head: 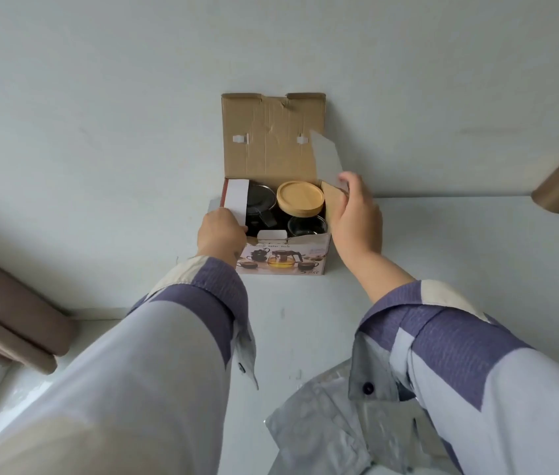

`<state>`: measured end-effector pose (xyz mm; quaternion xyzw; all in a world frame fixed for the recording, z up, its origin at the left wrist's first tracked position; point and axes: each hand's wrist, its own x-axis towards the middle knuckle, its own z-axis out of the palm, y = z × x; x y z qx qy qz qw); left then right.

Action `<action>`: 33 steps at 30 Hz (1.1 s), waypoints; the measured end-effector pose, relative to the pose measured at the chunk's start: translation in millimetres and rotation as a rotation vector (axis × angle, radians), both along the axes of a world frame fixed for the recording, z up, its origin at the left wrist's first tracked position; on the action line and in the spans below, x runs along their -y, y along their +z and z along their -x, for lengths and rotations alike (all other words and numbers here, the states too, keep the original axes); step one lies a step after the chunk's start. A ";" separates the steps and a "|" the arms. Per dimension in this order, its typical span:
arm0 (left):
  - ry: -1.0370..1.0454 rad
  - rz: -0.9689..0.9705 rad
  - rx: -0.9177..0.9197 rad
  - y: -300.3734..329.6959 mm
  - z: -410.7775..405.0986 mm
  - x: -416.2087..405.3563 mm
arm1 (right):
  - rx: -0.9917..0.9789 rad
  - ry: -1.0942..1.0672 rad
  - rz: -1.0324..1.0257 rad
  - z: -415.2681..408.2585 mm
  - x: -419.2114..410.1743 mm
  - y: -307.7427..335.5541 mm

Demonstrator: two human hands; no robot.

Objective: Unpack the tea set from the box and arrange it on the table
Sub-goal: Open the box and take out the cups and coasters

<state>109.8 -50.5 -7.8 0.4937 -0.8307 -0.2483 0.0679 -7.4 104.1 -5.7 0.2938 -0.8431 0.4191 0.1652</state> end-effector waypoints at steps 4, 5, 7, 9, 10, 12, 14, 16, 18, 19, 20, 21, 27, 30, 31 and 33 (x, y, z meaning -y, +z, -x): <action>0.006 0.041 0.014 -5.0 2.2 -0.2 | 0.300 -0.169 0.148 7.2 -9.0 -17.5; 0.007 0.051 0.014 -6.0 2.8 -0.3 | 0.335 -0.213 0.111 8.9 -10.0 -23.9; 0.008 0.074 0.017 -9.2 3.9 0.5 | 0.433 -0.311 0.010 11.9 -11.3 -36.2; 0.007 0.095 0.022 -11.8 4.3 1.4 | 0.576 -0.334 -0.013 13.1 -11.7 -49.1; 0.009 0.102 0.020 -13.3 4.8 1.9 | 0.653 -0.318 0.019 12.7 -11.1 -54.3; 0.011 0.108 0.021 -14.7 5.5 2.8 | 0.777 -0.272 0.047 10.1 -6.7 -62.0; 0.014 0.106 0.039 -13.1 5.5 1.9 | 0.849 -0.227 -0.019 5.0 -0.7 -64.8; 0.006 0.109 0.061 -10.3 3.5 0.3 | 0.932 -0.241 -0.056 -1.4 3.7 -60.7; -0.011 0.113 0.071 -8.5 0.4 -1.2 | 0.973 -0.274 -0.092 -3.9 4.7 -56.9; -0.019 0.118 0.069 -7.6 -1.2 -2.2 | 0.966 -0.290 -0.099 -2.8 3.5 -53.9; -0.029 0.130 0.064 -7.4 -2.8 -3.0 | 0.955 -0.292 -0.067 -1.4 3.6 -49.6; -0.039 0.151 0.052 -7.1 -4.4 -3.9 | 0.928 -0.260 -0.029 -0.2 4.3 -45.3; 0.116 0.196 -0.135 1.9 -18.8 -2.7 | 0.661 -0.099 -0.107 -1.8 21.7 -26.7; 0.112 0.217 -0.141 1.9 -26.0 4.7 | 0.624 -0.092 -0.153 0.5 21.6 -29.3; 0.131 0.212 -0.132 0.1 -27.1 7.6 | 0.603 -0.079 -0.171 0.9 21.4 -30.0; 0.148 0.261 -0.016 -5.1 -28.8 11.9 | 0.552 -0.045 -0.220 1.9 22.5 -31.8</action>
